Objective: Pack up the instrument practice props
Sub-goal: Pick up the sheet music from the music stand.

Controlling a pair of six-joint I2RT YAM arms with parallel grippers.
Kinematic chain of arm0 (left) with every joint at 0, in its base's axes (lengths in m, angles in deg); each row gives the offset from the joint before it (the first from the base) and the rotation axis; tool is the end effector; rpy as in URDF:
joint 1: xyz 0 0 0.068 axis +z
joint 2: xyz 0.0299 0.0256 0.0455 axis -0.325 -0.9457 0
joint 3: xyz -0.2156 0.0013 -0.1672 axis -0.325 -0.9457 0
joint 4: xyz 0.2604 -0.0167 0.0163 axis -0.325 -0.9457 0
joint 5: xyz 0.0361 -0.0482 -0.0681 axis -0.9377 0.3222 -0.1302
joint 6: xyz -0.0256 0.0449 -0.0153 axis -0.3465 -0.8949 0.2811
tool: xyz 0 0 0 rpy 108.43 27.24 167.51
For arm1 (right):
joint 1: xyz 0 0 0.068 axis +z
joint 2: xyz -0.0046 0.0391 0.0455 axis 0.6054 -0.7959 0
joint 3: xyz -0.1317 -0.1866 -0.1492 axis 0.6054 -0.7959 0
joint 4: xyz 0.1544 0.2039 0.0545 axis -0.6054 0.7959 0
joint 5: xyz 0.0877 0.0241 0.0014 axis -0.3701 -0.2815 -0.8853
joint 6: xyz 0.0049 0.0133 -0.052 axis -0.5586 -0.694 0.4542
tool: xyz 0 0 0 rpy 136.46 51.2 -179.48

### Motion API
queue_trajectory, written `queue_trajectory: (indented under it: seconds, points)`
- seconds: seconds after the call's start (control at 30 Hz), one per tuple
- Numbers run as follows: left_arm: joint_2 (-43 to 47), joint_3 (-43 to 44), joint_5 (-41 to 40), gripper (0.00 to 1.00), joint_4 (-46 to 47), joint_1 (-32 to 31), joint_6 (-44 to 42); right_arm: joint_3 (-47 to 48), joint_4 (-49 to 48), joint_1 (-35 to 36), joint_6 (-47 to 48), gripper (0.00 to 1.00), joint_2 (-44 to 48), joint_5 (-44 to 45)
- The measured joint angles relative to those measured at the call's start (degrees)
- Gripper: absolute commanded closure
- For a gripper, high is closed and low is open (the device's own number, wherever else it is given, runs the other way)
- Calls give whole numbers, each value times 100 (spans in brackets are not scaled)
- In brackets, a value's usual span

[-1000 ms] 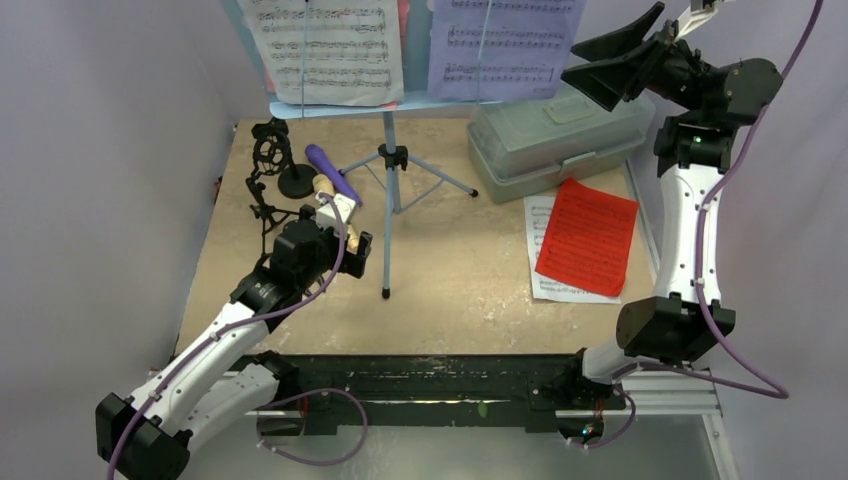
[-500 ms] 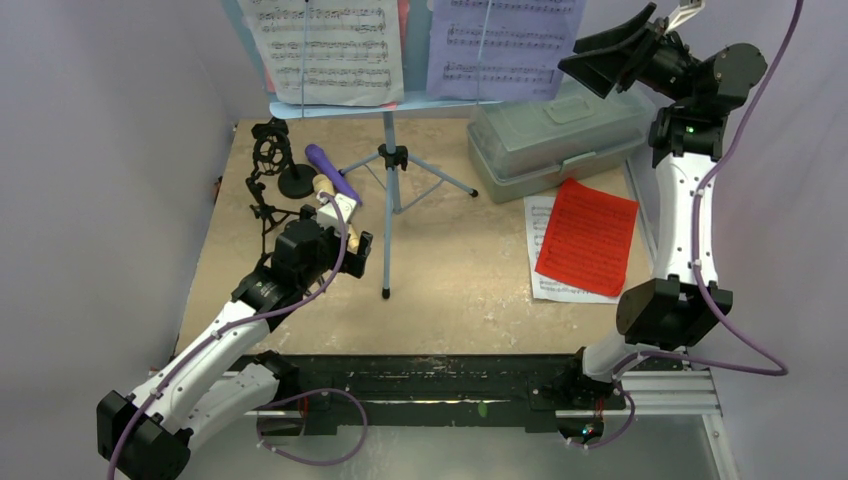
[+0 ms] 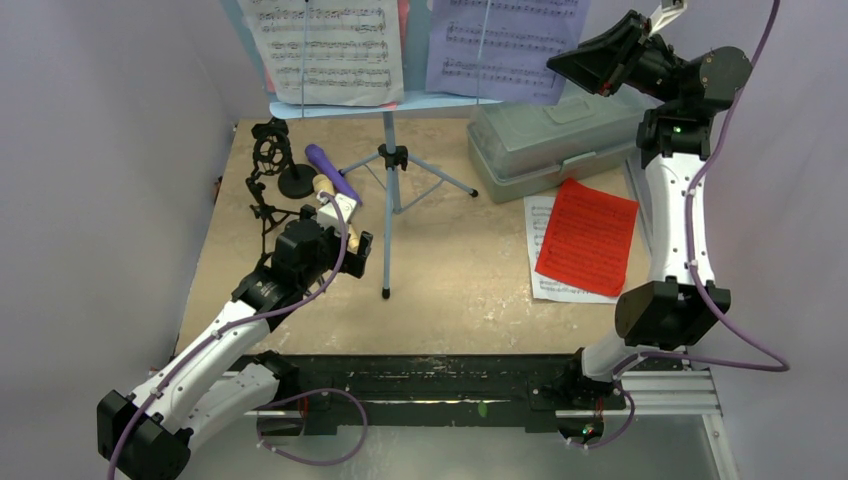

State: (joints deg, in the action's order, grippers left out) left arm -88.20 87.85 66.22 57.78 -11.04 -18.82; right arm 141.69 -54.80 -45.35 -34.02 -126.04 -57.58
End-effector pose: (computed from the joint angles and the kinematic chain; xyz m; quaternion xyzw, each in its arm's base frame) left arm 0.1731 -0.0947 0.2809 0.1715 0.8252 -0.0953 0.5297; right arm 0.3149 -0.0110 0.5549 -0.2680 0.5584 0.5178 0.5902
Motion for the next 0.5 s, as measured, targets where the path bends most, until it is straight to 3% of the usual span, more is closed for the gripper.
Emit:
queue_trajectory:
  seconds: [0.17,0.5]
  points:
    - [0,0,-4,0,0,0,0,114,365,-20,304,99,33,0]
    - [0,0,-22,0,-2,0,0,278,723,-372,651,100,175,-15]
